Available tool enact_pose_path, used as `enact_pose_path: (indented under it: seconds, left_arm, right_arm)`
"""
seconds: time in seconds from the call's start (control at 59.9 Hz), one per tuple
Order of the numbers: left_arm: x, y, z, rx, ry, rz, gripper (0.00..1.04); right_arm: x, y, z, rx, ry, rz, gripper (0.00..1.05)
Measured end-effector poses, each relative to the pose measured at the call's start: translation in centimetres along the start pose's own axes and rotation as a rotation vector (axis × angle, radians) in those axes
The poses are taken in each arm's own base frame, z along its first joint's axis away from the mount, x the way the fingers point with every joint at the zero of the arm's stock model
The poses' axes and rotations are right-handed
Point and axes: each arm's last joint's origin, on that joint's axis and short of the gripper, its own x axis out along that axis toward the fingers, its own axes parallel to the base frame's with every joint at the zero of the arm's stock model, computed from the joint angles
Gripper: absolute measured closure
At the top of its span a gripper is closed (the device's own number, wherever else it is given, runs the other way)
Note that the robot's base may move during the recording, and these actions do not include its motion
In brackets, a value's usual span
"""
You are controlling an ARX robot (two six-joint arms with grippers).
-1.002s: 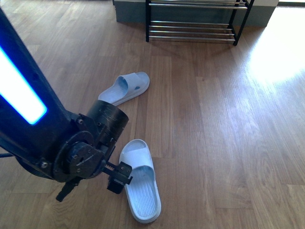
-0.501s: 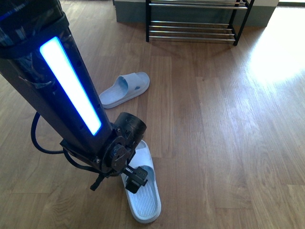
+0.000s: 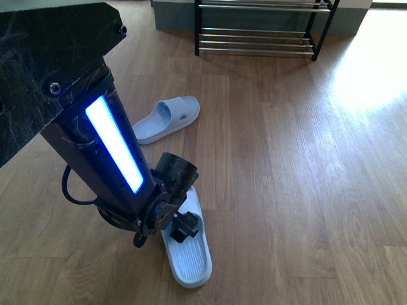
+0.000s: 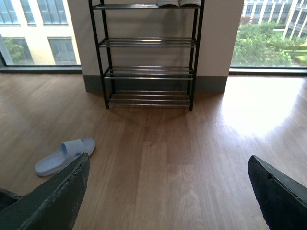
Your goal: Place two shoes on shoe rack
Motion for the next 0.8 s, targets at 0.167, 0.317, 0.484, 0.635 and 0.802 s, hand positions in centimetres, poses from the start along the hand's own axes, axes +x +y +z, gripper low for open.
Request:
enact_pose_path:
  seconds: [0.167,0.317,0.484,0.635,0.802]
  left_arm:
    - [0.1,0.4,-0.8,0.005,-0.006,0.039,0.46]
    - [0.1,0.6,-1.6,0.008,0.018,0.056,0.69]
    - [0.1,1.3,-2.3,-0.019,0.053,0.089,0.94]
    - [-3.7,4.6,-2.2,-0.131,0.03,0.104,1.03]
    - [-13.8,12.0,0.1,-0.293,-0.153,0.198,1.03]
  right_arm:
    - [0.0,0.0,0.0,0.0,0.0,0.0,0.09]
    - [0.0,0.0,0.0,0.0,0.0,0.0,0.09]
    - [0.0,0.0,0.0,0.0,0.0,0.0,0.09]
    - [0.0,0.0,0.0,0.0,0.0,0.0,0.09]
    - [0.0,0.0,0.0,0.0,0.0,0.0,0.09]
